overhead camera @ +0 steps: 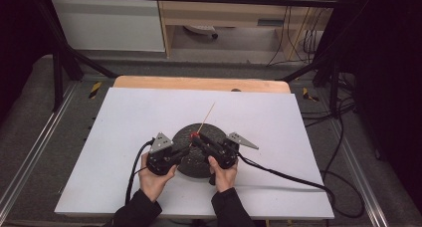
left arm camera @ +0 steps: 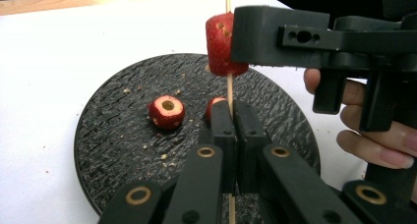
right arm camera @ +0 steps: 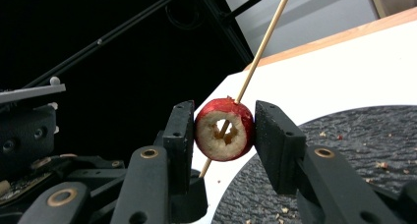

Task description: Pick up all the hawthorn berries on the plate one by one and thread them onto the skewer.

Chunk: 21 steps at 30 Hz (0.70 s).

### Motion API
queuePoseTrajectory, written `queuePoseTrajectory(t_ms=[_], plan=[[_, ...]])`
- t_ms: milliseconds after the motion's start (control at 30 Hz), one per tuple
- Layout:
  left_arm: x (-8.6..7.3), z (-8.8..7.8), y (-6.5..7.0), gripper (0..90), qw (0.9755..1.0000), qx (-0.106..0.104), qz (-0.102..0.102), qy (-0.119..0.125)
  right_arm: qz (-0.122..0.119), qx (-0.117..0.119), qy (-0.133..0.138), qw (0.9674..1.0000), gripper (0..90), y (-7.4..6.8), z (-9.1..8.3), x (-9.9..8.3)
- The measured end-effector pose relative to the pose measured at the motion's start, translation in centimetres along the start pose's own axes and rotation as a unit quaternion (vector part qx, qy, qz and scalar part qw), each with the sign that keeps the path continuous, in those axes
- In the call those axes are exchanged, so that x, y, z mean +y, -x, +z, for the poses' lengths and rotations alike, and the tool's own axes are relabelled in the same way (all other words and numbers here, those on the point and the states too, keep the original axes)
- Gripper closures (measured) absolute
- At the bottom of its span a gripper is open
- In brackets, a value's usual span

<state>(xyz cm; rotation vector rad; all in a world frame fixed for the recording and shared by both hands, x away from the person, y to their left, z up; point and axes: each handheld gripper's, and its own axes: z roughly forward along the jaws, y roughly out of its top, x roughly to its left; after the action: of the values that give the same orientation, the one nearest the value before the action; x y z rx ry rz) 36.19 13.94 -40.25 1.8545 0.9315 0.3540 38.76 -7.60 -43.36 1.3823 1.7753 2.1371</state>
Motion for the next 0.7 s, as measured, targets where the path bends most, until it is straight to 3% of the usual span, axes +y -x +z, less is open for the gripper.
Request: queuePoseTrajectory(t_ms=[500,700], plan=[[-0.31,0.12,-0.22,88.2,1.0,-0.005,0.003,-0.004,-0.002,-0.001,-0.028,0.9996,60.5,0.02,-0.02,-0.24],[-0.59,-0.7,-0.73,88.2,1.0,-0.005,0.004,-0.003,-0.028,-0.014,-0.033,0.999,50.6,-0.19,-0.48,0.63]])
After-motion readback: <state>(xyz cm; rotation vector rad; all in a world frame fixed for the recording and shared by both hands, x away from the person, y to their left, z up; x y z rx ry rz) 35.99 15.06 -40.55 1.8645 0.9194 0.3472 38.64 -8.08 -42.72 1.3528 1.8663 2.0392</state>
